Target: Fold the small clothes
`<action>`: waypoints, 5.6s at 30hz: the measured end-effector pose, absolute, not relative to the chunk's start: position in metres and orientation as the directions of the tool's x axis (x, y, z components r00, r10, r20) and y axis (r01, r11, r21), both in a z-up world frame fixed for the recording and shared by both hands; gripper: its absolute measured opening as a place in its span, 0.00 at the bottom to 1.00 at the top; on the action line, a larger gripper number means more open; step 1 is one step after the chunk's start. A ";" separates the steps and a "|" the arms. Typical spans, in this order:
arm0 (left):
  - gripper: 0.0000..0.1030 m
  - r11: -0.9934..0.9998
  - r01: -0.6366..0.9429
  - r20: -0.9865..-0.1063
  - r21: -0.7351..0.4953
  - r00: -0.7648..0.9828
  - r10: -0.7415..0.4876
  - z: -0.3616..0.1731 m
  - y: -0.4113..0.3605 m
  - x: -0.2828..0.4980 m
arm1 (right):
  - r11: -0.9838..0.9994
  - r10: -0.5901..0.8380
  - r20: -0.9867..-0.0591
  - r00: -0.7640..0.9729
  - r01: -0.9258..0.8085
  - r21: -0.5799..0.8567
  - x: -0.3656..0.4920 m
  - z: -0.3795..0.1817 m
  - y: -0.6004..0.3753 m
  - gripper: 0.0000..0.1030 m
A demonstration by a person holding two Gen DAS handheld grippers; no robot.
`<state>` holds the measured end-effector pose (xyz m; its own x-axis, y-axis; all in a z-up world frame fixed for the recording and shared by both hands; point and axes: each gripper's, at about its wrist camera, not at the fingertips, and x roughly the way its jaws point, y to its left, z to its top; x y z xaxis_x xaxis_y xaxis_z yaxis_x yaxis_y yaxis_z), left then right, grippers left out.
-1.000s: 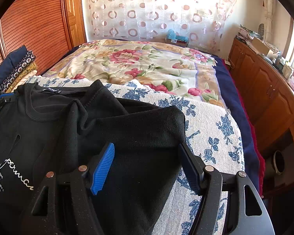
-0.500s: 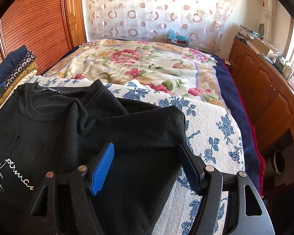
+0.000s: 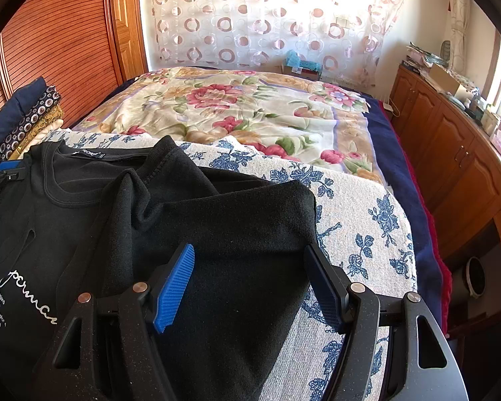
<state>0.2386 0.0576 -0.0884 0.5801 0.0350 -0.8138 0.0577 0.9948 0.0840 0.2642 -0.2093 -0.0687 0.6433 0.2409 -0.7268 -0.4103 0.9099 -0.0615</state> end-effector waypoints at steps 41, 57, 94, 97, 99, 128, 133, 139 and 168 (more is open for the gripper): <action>0.03 1.000 0.020 -0.550 0.007 0.835 -0.013 0.022 0.087 0.135 | 0.854 0.334 -0.684 0.648 -0.515 -0.071 0.259 -0.023 -0.207 0.06; 0.03 0.996 -0.006 -0.448 -0.091 0.893 -0.036 0.034 0.105 -0.033 | 0.852 0.430 -0.526 0.734 -0.522 -0.032 0.043 0.005 -0.274 0.06; 0.46 0.993 0.029 -0.582 -0.115 0.808 -0.091 -0.044 0.099 -0.097 | 0.859 0.355 -0.680 0.641 -0.511 -0.033 -0.078 -0.029 -0.287 0.08; 0.76 0.994 0.029 -0.566 -0.107 0.820 -0.085 -0.037 0.096 -0.096 | 0.854 0.373 -0.659 0.654 -0.519 -0.031 -0.082 -0.021 -0.287 0.14; 0.78 0.994 0.028 -0.561 -0.104 0.824 -0.082 -0.035 0.096 -0.094 | 0.854 0.387 -0.635 0.669 -0.520 -0.028 -0.085 -0.011 -0.291 0.32; 0.78 0.991 0.032 -0.618 -0.130 0.779 -0.106 -0.036 0.131 -0.027 | 0.929 0.287 -0.725 0.627 -0.365 0.052 0.038 -0.088 -0.274 0.53; 0.78 0.993 0.070 -0.651 -0.096 0.750 -0.116 -0.034 0.130 0.002 | 0.929 0.289 -0.721 0.630 -0.367 0.051 0.039 -0.092 -0.274 0.53; 0.65 0.982 0.119 -0.733 -0.148 0.653 -0.190 -0.062 0.127 0.029 | 0.926 0.311 -0.711 0.631 -0.369 0.078 0.037 -0.095 -0.282 0.54; 0.10 0.947 0.145 -0.637 -0.288 0.709 -0.302 -0.049 0.126 -0.030 | 0.873 0.445 -0.673 0.591 -0.454 0.178 0.005 -0.079 -0.285 0.08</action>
<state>-0.0304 0.1260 -0.0491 0.7093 -0.3021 -0.6369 0.1446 0.9466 -0.2880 0.0051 -0.2851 -0.0791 0.5910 0.4447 -0.6730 -0.4537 0.8731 0.1784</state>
